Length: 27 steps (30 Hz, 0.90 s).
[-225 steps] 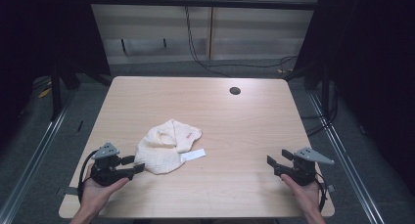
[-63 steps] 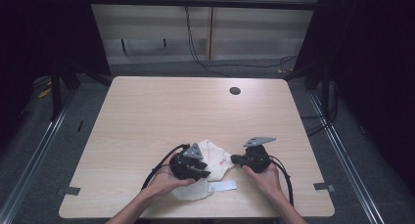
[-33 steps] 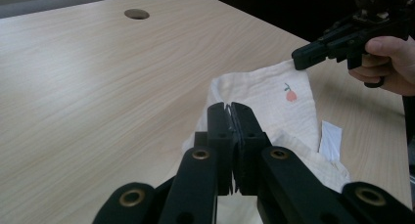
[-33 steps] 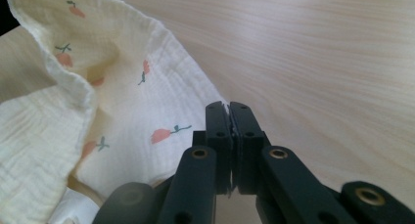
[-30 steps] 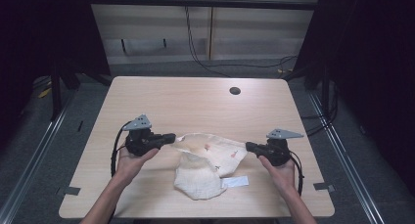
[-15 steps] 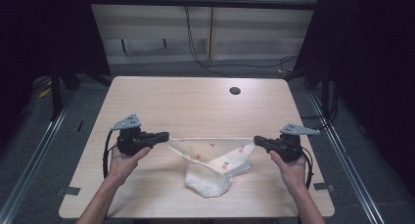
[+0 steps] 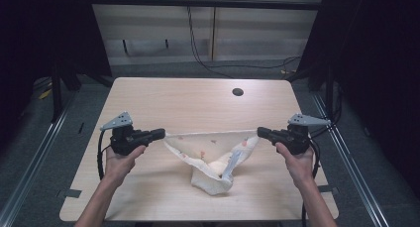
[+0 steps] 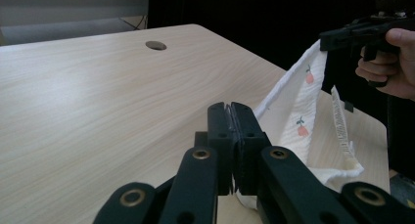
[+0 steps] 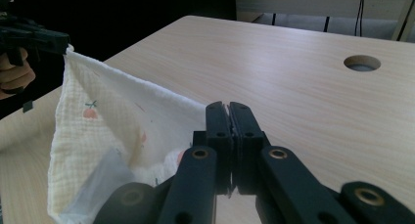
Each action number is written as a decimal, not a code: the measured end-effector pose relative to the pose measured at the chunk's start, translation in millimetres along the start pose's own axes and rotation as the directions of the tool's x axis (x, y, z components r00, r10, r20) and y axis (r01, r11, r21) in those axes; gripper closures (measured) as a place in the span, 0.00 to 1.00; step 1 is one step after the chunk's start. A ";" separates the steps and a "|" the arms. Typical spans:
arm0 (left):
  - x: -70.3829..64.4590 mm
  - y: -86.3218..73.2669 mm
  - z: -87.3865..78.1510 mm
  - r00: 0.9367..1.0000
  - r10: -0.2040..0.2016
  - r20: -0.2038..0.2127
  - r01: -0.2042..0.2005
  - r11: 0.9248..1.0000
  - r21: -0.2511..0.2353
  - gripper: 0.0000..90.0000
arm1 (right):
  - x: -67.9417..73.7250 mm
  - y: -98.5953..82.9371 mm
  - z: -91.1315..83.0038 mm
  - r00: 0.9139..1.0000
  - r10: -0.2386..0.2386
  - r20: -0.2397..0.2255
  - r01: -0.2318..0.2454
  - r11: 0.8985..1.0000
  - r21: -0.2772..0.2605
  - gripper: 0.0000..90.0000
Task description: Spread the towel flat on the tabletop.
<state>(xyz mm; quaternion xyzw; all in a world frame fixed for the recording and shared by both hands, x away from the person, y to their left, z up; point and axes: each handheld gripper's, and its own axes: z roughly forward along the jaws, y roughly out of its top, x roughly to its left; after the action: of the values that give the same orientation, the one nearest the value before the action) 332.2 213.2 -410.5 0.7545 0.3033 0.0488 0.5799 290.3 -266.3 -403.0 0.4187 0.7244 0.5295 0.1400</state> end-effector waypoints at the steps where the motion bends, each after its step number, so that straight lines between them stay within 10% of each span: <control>1: -0.9 0.7 -0.9 1.000 0.000 -0.005 0.000 1.000 -0.002 0.98 | 0.5 4.2 -0.9 1.000 -0.005 -0.004 0.005 1.000 -0.002 0.99; 27: -8.9 22.8 -21.3 0.999 0.038 0.010 -0.037 0.998 -0.053 0.98 | 17.3 60.3 -16.6 0.996 -0.083 -0.032 0.081 0.995 -0.053 0.99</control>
<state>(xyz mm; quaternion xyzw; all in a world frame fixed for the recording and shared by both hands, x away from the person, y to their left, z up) 325.0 223.3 -380.5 0.7447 0.2845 0.0636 0.6004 296.7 -258.6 -338.9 0.3759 0.7292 0.5490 0.1602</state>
